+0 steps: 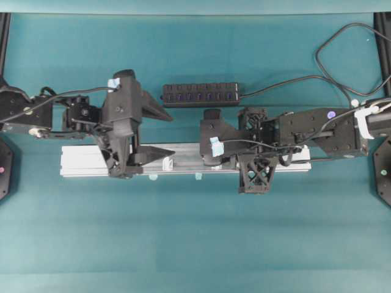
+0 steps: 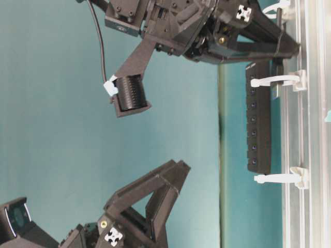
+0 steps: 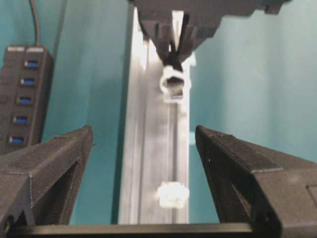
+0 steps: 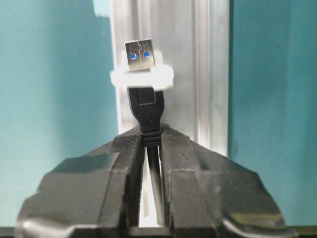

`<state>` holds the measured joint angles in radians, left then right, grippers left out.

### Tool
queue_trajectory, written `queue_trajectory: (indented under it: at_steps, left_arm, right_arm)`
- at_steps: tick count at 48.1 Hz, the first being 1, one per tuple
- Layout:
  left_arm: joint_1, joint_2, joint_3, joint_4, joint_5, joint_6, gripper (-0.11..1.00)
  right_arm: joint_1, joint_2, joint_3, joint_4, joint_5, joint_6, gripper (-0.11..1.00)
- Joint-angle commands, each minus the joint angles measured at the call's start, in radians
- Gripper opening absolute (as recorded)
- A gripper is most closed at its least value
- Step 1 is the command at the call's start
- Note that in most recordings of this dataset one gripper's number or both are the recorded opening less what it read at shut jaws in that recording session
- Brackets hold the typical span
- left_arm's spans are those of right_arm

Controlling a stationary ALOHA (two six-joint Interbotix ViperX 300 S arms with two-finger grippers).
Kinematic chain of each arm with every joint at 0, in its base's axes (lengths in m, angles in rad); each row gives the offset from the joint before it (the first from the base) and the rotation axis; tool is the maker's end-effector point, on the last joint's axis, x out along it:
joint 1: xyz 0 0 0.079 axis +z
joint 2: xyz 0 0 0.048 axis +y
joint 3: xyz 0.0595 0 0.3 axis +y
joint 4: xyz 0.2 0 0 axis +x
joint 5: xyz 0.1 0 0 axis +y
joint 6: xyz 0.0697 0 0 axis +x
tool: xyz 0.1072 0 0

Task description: Pass the USB cable through three rings with both arms.

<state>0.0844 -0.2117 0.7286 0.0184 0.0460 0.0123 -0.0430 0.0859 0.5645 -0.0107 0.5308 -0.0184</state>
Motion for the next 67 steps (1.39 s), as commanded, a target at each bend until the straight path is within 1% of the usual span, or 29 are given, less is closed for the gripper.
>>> queue_trajectory:
  at_steps: [1, 7, 11, 29, 34, 42, 48, 55, 67]
  left_arm:
    - [-0.003, -0.014, -0.012, 0.002, -0.006, -0.002, 0.9]
    - [-0.008, 0.003, -0.018, 0.002, -0.012, -0.002, 0.89]
    - [-0.008, 0.023, -0.02, 0.002, -0.015, -0.002, 0.88]
    - [-0.015, 0.147, -0.055, 0.002, -0.103, -0.003, 0.88]
    - [-0.023, 0.186, -0.069, 0.002, -0.11, -0.005, 0.88]
    - [-0.031, 0.253, -0.087, 0.002, -0.118, -0.061, 0.88]
    - [-0.034, 0.285, -0.083, 0.002, -0.17, -0.098, 0.88]
    - [-0.037, 0.316, -0.074, 0.002, -0.242, -0.106, 0.88]
    - [-0.044, 0.365, -0.103, 0.002, -0.259, -0.107, 0.88]
  right_arm:
    - [0.008, -0.005, -0.012, 0.014, -0.031, 0.0, -0.07]
    - [0.008, -0.005, -0.011, 0.034, -0.069, 0.005, -0.07]
    - [0.008, -0.006, -0.008, 0.037, -0.083, 0.005, -0.07]
    - [0.006, -0.011, -0.003, 0.037, -0.087, 0.009, -0.07]
    - [0.006, -0.011, -0.003, 0.037, -0.087, 0.014, -0.07]
    - [0.006, -0.011, -0.003, 0.037, -0.089, 0.017, -0.07]
    - [0.003, -0.011, -0.003, 0.037, -0.089, 0.017, -0.07]
    - [0.002, -0.011, -0.003, 0.037, -0.091, 0.017, -0.07]
    - [0.0, -0.011, -0.003, 0.037, -0.101, 0.018, -0.07]
